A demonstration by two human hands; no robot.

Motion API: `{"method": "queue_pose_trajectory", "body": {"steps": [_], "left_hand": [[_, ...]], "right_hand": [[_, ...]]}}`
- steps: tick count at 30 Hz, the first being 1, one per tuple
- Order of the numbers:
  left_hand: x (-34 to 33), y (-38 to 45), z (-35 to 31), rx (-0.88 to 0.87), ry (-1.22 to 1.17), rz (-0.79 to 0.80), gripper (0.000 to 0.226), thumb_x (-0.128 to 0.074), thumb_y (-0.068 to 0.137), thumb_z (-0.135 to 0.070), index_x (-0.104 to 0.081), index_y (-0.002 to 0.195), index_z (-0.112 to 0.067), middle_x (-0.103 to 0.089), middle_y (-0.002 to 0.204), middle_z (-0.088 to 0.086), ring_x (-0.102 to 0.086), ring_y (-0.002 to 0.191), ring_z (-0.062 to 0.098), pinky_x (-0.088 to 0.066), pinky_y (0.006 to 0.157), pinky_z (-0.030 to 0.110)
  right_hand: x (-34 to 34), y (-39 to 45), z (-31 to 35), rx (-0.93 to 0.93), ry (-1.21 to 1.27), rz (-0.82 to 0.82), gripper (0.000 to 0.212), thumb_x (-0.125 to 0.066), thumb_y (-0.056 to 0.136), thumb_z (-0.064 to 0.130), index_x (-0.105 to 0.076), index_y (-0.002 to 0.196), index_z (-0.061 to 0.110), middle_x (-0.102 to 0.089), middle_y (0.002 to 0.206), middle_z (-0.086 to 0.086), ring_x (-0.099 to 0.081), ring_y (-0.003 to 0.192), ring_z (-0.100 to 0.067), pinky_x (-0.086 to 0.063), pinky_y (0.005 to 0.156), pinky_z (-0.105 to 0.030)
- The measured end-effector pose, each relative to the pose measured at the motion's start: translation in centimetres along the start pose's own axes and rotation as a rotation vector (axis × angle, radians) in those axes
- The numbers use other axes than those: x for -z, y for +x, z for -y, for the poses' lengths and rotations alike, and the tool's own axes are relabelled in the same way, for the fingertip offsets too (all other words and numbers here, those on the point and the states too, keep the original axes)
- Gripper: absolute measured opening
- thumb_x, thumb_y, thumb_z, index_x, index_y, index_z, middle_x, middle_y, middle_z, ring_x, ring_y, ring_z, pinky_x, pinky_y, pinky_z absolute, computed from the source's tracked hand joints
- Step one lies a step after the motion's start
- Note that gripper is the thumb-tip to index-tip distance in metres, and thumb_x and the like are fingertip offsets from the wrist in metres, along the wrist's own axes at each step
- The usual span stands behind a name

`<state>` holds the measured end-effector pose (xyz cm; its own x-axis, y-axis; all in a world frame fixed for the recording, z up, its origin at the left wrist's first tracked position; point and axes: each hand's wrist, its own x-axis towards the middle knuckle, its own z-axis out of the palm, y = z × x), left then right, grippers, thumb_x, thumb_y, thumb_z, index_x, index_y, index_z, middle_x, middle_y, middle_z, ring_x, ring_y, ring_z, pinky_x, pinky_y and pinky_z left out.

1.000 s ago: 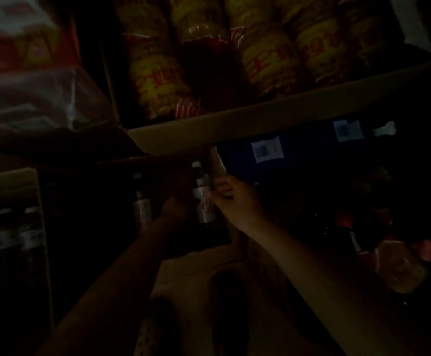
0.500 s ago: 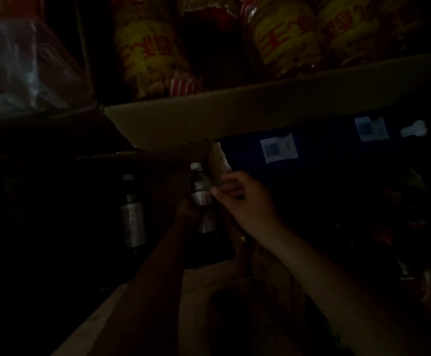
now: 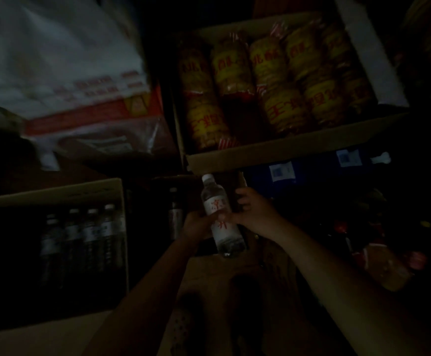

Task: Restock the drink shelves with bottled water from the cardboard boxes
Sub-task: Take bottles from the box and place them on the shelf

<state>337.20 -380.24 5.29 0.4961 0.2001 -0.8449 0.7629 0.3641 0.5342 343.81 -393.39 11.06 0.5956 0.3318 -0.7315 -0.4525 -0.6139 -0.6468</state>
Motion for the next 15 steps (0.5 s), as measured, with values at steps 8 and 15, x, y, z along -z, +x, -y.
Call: {"method": "queue_pose_trajectory", "body": {"steps": [8, 15], "left_hand": [[0.0, -13.3, -10.1, -0.116, 0.052, 0.155, 0.04, -0.08, 0.073, -0.015, -0.064, 0.107, -0.001, -0.071, 0.102, 0.015, -0.071, 0.09, 0.027, -0.059, 0.075, 0.039], [-1.1, -25.3, -23.7, -0.309, 0.243, 0.262, 0.038, -0.079, 0.075, -0.013, -0.062, 0.108, -0.007, -0.067, 0.113, 0.014, -0.068, 0.1, 0.027, -0.056, 0.086, 0.041]], "right_hand": [[1.6, -10.9, 9.1, 0.002, -0.023, 0.109, 0.096, -0.085, 0.068, 0.015, -0.027, 0.144, 0.018, -0.054, 0.129, 0.001, -0.056, 0.11, -0.011, -0.05, 0.071, -0.019], [6.7, -21.7, 19.3, 0.242, 0.115, 0.084, 0.05, -0.077, 0.075, -0.001, -0.058, 0.111, 0.026, -0.067, 0.099, 0.013, -0.065, 0.089, 0.007, -0.05, 0.066, -0.009]]}}
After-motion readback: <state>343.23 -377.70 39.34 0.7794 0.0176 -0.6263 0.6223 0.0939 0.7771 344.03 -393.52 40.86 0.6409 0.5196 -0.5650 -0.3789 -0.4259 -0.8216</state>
